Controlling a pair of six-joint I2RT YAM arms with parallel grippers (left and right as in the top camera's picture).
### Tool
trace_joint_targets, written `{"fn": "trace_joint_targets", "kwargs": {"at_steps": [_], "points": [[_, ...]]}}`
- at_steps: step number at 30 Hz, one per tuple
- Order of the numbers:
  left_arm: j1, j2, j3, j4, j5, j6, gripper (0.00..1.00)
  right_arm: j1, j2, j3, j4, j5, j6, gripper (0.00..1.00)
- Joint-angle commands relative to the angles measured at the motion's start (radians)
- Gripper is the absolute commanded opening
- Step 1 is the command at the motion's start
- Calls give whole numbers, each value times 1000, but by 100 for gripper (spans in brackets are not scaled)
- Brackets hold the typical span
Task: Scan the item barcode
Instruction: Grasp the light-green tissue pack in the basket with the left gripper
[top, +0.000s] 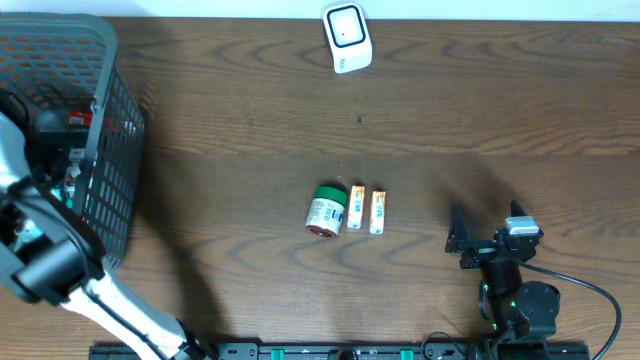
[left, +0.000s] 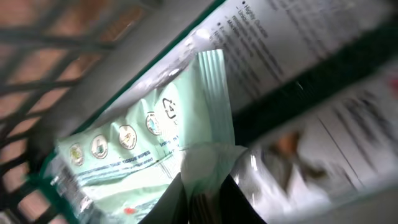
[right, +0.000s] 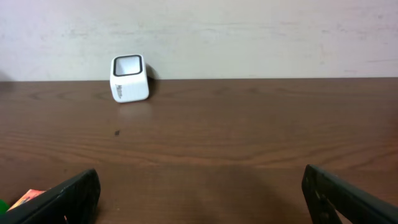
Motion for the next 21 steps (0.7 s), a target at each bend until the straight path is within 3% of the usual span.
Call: {"fn": "trace_joint_targets", "kwargs": {"at_steps": [1,11,15,21], "points": [[0,-262,12,1,46,-31,10,6,-2,-1,-3,-8,-11,99],[-33,-792,12,47,393,-31,10,6,-2,-1,-3,-8,-11,99],[-208,-947,7,-8,467,-31,11,6,-2,-1,-3,-8,-11,99],[-547,-986,-89,-86,463,-31,11,6,-2,-1,-3,-8,-11,99]]}}
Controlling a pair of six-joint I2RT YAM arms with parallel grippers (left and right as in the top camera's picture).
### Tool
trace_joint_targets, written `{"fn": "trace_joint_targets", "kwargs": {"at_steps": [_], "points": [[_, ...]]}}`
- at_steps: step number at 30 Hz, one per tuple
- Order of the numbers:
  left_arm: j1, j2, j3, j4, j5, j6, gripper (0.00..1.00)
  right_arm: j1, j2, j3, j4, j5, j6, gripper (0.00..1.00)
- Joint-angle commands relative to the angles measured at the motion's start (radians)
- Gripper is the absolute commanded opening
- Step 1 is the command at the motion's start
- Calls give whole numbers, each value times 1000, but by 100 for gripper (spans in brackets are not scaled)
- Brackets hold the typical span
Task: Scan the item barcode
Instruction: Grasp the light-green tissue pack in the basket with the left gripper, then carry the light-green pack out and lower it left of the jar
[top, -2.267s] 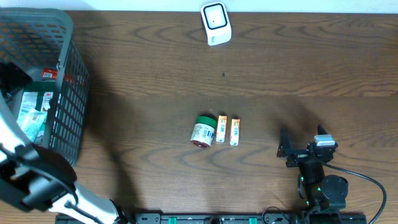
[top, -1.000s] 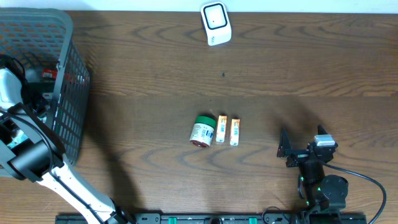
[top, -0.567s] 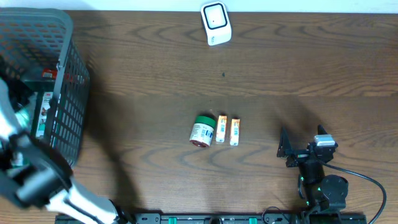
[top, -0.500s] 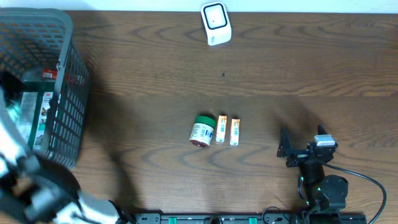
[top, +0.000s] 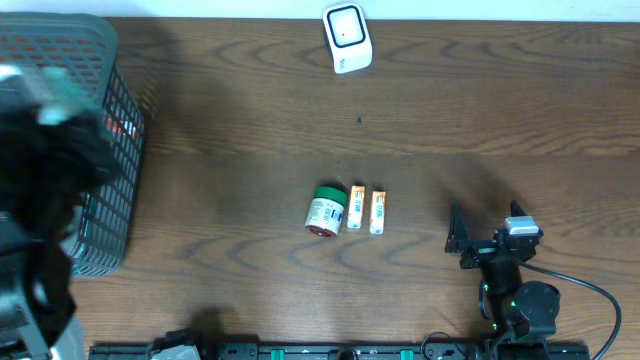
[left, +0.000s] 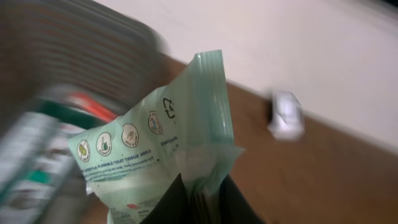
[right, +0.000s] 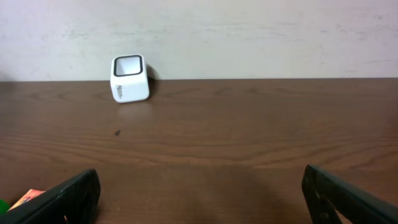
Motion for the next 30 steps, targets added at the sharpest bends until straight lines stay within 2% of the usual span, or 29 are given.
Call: {"fn": "trace_joint_targets", "kwargs": {"at_steps": [1,5,9,17,23,25,27,28,30], "points": [[-194,28,-110,-7,29,-3,11,6,-2,-1,-3,-8,-11,99],[-373,89,-268,28,-93,-44,12,6,-2,-1,-3,-8,-11,99],[-484,210,-401,97,-152,-66,15,6,-2,-1,-3,-8,-11,99],[-549,558,-445,230,-151,-85,15,6,-2,-1,-3,-8,-11,99],[-550,714,-445,283,-150,-85,17,6,-2,-1,-3,-8,-11,99],[-550,733,-445,290,-150,-85,27,6,-2,-1,-3,-8,-11,99],[-550,734,-444,294,-150,-84,57,6,-2,-1,-3,-8,-11,99],[-550,731,-440,294,-150,-84,66,6,-2,-1,-3,-8,-11,99],[-549,718,-420,284,-150,-84,73,6,-2,-1,-3,-8,-11,99]]}}
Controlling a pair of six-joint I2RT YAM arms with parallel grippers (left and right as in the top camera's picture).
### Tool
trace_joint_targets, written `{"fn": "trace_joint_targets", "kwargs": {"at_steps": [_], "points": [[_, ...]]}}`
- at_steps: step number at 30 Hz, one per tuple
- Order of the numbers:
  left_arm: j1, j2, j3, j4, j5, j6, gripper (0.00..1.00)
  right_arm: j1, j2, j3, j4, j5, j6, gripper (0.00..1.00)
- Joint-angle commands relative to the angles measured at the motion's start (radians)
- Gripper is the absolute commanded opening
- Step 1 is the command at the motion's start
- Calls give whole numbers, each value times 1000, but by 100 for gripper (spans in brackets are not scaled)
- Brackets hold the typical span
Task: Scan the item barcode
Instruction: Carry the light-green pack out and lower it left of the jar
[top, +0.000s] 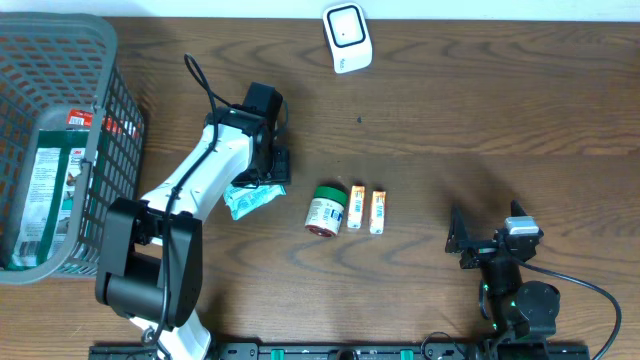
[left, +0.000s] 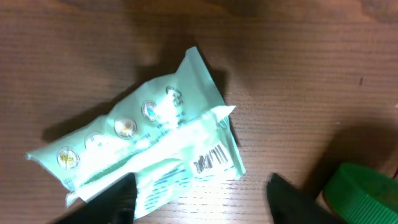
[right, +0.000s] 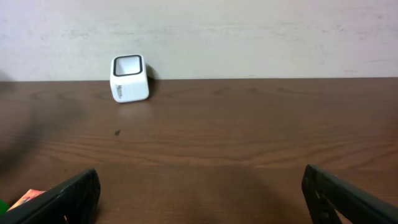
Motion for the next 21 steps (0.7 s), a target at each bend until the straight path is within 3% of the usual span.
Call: {"fn": "trace_joint_targets", "kwargs": {"at_steps": [1,8,9,10,12,14,21], "points": [[-1,-26,36,-15,-12,-2,74,6,-2,-1,-3,-8,-11,99],[-1,-102,63,-24,-14,2,71,6,-2,-1,-3,-8,-11,99],[-1,-102,63,-30,-14,7,53,6,-2,-1,-3,-8,-11,99],[-1,-100,58,-31,-14,9,42,6,-2,-1,-3,-8,-11,99],[-2,-94,45,-31,-14,9,29,6,-2,-1,-3,-8,-11,99],[-2,-80,28,-31,-28,9,25,6,-2,-1,-3,-8,-11,99],[-2,-24,-50,45,-45,8,24,6,-2,-1,-3,-8,-11,99]]}}
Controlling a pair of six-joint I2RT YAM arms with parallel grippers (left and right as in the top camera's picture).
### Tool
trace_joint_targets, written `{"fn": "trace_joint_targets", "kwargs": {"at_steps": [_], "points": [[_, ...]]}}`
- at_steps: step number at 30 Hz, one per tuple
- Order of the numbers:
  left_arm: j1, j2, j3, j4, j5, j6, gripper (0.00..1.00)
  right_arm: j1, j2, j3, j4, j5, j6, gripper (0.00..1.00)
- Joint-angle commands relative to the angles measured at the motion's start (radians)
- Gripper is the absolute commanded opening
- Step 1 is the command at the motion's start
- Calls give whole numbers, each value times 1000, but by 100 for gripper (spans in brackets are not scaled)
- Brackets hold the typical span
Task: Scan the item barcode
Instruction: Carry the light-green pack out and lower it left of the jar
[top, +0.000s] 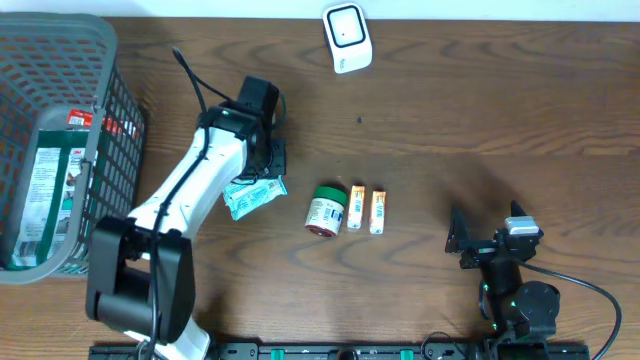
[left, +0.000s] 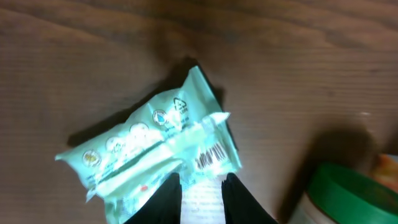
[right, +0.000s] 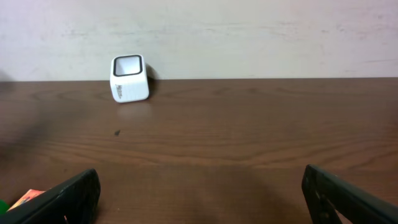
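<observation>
A pale green wipes packet (top: 250, 195) lies on the table left of the jar, its barcode (left: 210, 154) facing up. My left gripper (top: 263, 172) reaches down onto it. In the left wrist view the left gripper (left: 202, 200) has its two dark fingers close together, with the packet's (left: 149, 146) white printed panel between them. The white scanner (top: 347, 38) stands at the table's far edge, also seen as the scanner (right: 129, 78) in the right wrist view. My right gripper (top: 484, 228) rests at the front right; the right gripper (right: 200, 196) is wide open and holds nothing.
A grey mesh basket (top: 110, 90) with more packages stands at the far left. A green-capped jar (top: 325, 210) and two small orange packs (top: 366, 209) lie mid-table. The jar (left: 339, 193) is just right of the packet.
My left gripper's fingers were spread wide over the packet lying on the table; now they are drawn together on its near edge. The arm shifted slightly. The right arm is unmoved.
My left gripper was shut on the green packet inside the basket, then held it up above the basket. Later the packet lay on the table left of the jar with the gripper open over it. Now the fingers are shut on it again.
</observation>
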Motion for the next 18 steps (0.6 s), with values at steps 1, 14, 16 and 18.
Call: {"fn": "trace_joint_targets", "kwargs": {"at_steps": [1,14,16,18], "points": [[-2,49,-58,41,-12,5,24,6,-2,-1,-3,-8,-11,99],[-2,154,-111,87,18,5,25,6,-2,-1,-3,-8,-11,99],[-2,137,-108,84,18,6,25,6,-2,-1,-3,-8,-11,99],[-1,111,-102,84,18,6,26,6,-2,-1,-3,-8,-11,99]]}}
